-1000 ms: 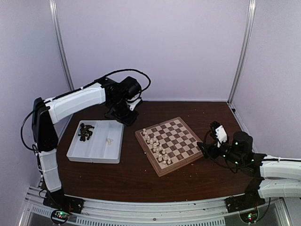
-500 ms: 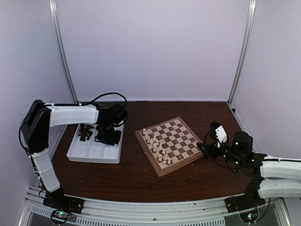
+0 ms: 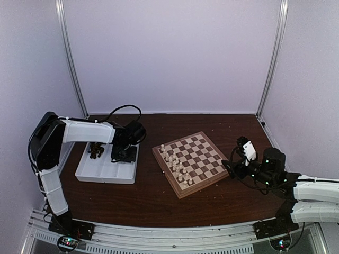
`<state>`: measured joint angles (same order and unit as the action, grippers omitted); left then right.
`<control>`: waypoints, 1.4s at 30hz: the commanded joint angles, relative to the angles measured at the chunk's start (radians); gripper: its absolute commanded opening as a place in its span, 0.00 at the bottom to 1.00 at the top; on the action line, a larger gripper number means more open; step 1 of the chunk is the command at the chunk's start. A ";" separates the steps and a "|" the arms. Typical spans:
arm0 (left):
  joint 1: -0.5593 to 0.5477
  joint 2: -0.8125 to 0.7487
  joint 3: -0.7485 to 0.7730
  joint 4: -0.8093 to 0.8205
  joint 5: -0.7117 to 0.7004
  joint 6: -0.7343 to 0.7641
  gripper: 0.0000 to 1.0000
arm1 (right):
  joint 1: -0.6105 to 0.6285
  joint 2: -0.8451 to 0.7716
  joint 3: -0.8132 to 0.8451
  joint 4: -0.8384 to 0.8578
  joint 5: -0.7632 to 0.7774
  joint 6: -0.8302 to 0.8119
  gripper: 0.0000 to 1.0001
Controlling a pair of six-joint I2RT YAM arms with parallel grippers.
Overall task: Set up the chess pieces on the board
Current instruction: Pick up the chess piece from the storage box.
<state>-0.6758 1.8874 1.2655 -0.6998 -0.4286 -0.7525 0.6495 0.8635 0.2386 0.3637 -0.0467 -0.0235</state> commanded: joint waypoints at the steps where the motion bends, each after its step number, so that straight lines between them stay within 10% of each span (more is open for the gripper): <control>1: 0.009 0.017 -0.015 0.068 -0.048 -0.028 0.23 | -0.005 -0.003 0.014 0.003 -0.008 -0.006 0.83; 14: 0.056 0.079 -0.044 0.121 0.015 -0.049 0.21 | -0.005 0.008 0.019 0.006 -0.013 -0.009 0.83; 24: 0.070 0.087 -0.020 0.084 0.027 -0.050 0.01 | -0.004 0.003 0.018 0.004 -0.015 -0.009 0.83; 42: 0.088 -0.299 -0.025 -0.172 0.366 0.054 0.02 | 0.052 -0.032 0.189 -0.118 -0.163 0.082 0.81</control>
<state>-0.6121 1.6600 1.2549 -0.8444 -0.1818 -0.6960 0.6651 0.7765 0.3355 0.2615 -0.1474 -0.0071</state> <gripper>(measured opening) 0.129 0.814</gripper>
